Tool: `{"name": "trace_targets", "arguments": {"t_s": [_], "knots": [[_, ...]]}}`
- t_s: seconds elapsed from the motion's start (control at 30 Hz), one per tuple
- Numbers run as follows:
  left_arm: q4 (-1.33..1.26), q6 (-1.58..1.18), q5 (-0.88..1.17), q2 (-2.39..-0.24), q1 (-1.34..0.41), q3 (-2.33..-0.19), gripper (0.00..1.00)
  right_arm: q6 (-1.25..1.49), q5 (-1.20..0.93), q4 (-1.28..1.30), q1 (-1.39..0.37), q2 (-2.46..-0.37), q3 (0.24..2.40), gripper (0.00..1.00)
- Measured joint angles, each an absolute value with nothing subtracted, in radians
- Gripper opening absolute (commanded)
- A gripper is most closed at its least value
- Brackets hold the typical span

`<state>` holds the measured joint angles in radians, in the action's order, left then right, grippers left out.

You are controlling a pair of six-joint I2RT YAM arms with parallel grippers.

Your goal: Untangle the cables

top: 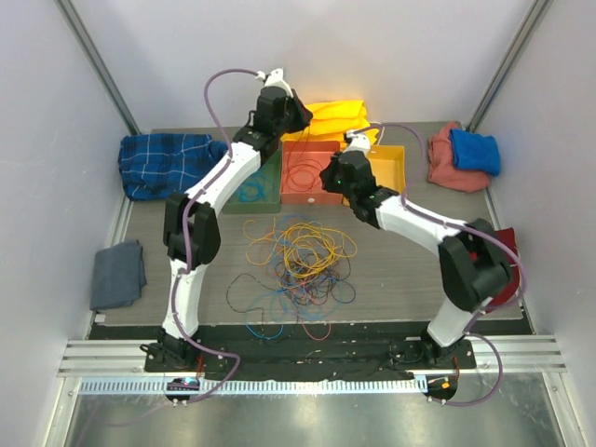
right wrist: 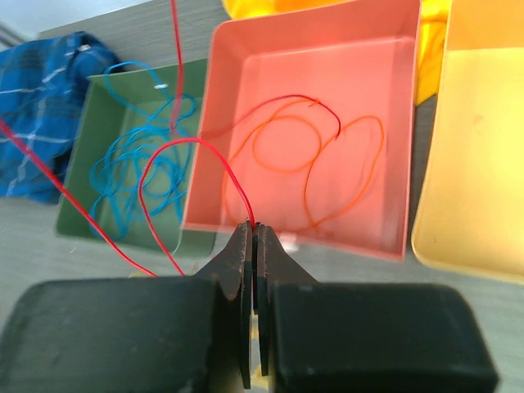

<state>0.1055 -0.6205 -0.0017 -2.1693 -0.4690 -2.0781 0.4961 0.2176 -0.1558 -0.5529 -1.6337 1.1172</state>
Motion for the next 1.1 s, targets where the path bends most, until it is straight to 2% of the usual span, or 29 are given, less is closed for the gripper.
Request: {"name": "trace_targets", "arguments": {"t_s": [0.1,0.2,0.23,0.33,0.43,0.73,0.83,0.97,1.07,1.1], "knots": [[0.116,-0.622,0.006,-2.219,-0.469,-2.075,0.0,0.492,0.225,-0.162,-0.545,-1.764,1.209,0.01],[0.127,-0.617,0.006,-2.241,-0.469,-2.074,0.0,0.476,0.236,-0.145,-0.54,-1.871,1.31,0.17],[0.126,-0.615,0.009,-2.246,-0.469,-2.074,0.0,0.469,0.241,-0.135,-0.538,-1.906,1.351,0.3],[0.133,-0.604,0.013,-2.261,-0.469,-2.091,0.0,0.454,0.255,-0.12,-0.535,-1.969,1.43,0.47],[0.131,-0.599,0.018,-2.281,-0.467,-2.114,0.0,0.439,0.27,-0.086,-0.534,-1.99,1.475,0.55],[0.141,-0.595,0.024,-2.34,-0.462,-2.145,0.0,0.42,0.354,-0.029,-0.534,-1.972,1.504,0.55],[0.175,-0.584,0.018,-2.354,-0.462,-2.156,0.18,0.44,0.385,-0.014,-0.534,-1.895,1.411,0.53],[0.239,-0.537,-0.027,-2.361,-0.464,-2.175,0.48,0.476,0.437,0.006,-0.537,-1.727,1.25,0.52],[0.291,-0.475,-0.101,-2.361,-0.477,-2.185,0.63,0.49,0.472,0.018,-0.541,-1.62,1.176,0.52],[0.31,-0.452,-0.133,-2.361,-0.482,-2.189,0.65,0.493,0.479,0.017,-0.542,-1.594,1.163,0.52]]}}
